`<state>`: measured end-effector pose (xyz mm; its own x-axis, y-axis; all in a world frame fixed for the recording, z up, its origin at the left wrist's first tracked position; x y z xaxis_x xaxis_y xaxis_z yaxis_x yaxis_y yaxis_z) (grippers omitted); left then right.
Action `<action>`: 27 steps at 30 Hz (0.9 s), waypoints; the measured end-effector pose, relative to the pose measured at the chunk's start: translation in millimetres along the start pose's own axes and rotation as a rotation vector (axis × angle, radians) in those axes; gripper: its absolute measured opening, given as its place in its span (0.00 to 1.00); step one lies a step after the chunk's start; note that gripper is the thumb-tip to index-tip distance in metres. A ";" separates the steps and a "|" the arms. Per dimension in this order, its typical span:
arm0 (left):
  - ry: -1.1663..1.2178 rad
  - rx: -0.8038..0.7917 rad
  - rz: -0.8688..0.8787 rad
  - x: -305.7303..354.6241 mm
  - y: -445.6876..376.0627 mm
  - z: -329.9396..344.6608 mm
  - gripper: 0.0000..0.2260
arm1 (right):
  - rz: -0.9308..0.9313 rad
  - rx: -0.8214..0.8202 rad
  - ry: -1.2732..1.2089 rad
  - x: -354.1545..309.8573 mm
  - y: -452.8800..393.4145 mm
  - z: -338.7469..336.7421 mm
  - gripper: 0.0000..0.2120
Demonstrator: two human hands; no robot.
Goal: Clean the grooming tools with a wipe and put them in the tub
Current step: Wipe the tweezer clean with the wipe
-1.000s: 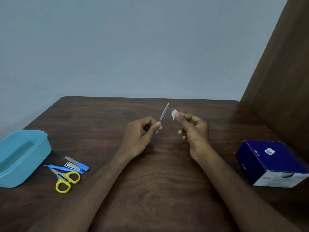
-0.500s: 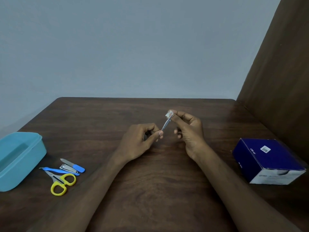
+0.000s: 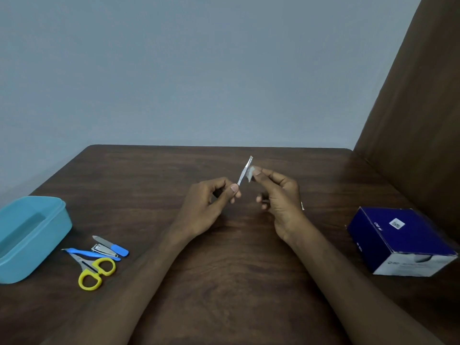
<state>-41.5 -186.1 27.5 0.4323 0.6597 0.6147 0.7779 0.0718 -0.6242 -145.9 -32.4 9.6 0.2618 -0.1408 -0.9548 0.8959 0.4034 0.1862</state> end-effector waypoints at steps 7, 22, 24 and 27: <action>0.065 0.067 -0.074 -7.4 -1.6 -3.6 0.15 | -0.010 -0.141 0.106 4.4 5.6 17.8 0.03; 0.186 0.324 -0.189 -23.8 1.8 -15.0 0.13 | -0.312 -0.070 0.428 0.7 9.5 21.1 0.01; 0.196 0.362 -0.189 -27.6 1.4 -18.0 0.11 | -0.353 -0.079 0.504 -0.3 12.4 24.9 0.02; 0.262 0.433 -0.220 -29.3 0.7 -19.2 0.10 | -0.384 -0.077 0.558 -4.8 14.5 22.2 0.03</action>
<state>-44.8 -219.7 18.3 0.4226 0.3902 0.8180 0.6283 0.5244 -0.5747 -126.2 -45.9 22.0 -0.3124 0.1926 -0.9302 0.8550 0.4839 -0.1869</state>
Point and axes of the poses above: each hand's wrist, its own y-axis away from the middle knuckle, its own z-axis out of the palm, x = y × z, the point moved 6 cm from there along -y, towards the middle knuckle, and after that the axes turned 14 degrees about z, right-handed, at the moved point
